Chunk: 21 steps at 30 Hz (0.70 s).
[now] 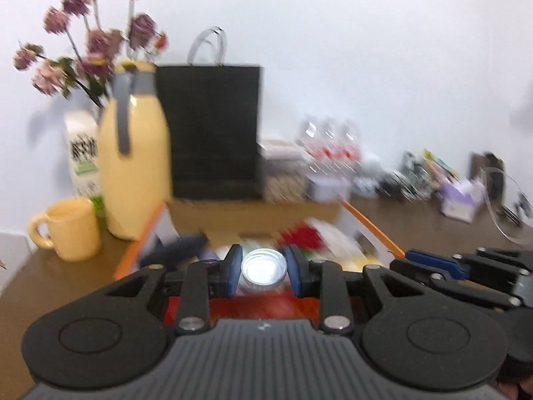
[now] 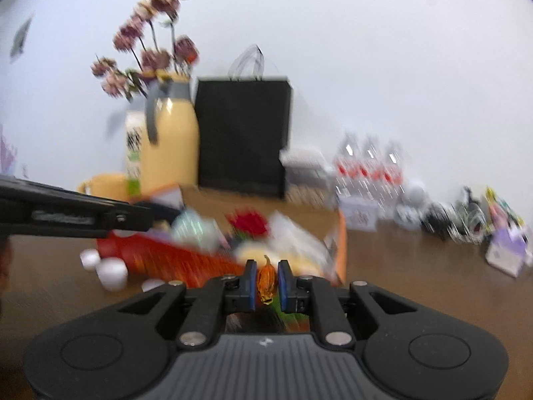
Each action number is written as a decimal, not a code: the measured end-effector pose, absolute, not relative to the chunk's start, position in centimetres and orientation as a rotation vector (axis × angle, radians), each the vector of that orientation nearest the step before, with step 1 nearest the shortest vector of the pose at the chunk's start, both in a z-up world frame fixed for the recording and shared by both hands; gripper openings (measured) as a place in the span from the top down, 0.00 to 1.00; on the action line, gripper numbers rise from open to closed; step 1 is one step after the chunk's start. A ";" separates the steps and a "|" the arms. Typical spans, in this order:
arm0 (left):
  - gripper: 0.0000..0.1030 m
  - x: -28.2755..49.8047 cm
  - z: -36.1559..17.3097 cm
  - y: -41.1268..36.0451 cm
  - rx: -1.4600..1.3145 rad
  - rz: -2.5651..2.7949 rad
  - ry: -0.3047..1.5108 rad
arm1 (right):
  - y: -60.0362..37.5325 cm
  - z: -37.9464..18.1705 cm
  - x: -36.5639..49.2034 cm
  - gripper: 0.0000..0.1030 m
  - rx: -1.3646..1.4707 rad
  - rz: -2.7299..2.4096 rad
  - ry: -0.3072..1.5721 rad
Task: Organize objects
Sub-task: 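Drop the white cap into the box with the left tool while the right tool drops the orange item in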
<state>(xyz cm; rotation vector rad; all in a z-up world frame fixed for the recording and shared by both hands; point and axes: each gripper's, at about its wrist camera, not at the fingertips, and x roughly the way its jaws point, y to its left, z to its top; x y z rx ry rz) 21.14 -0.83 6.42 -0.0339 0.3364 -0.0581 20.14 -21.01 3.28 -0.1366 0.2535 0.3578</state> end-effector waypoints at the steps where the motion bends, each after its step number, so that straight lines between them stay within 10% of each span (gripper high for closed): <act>1: 0.72 21.8 6.7 -0.4 -0.042 -0.043 0.331 | -20.3 3.8 20.6 0.88 -0.134 0.363 0.238; 21: 0.71 32.6 5.4 4.3 -0.108 0.013 0.384 | -12.8 3.4 33.5 0.88 -0.087 0.387 0.291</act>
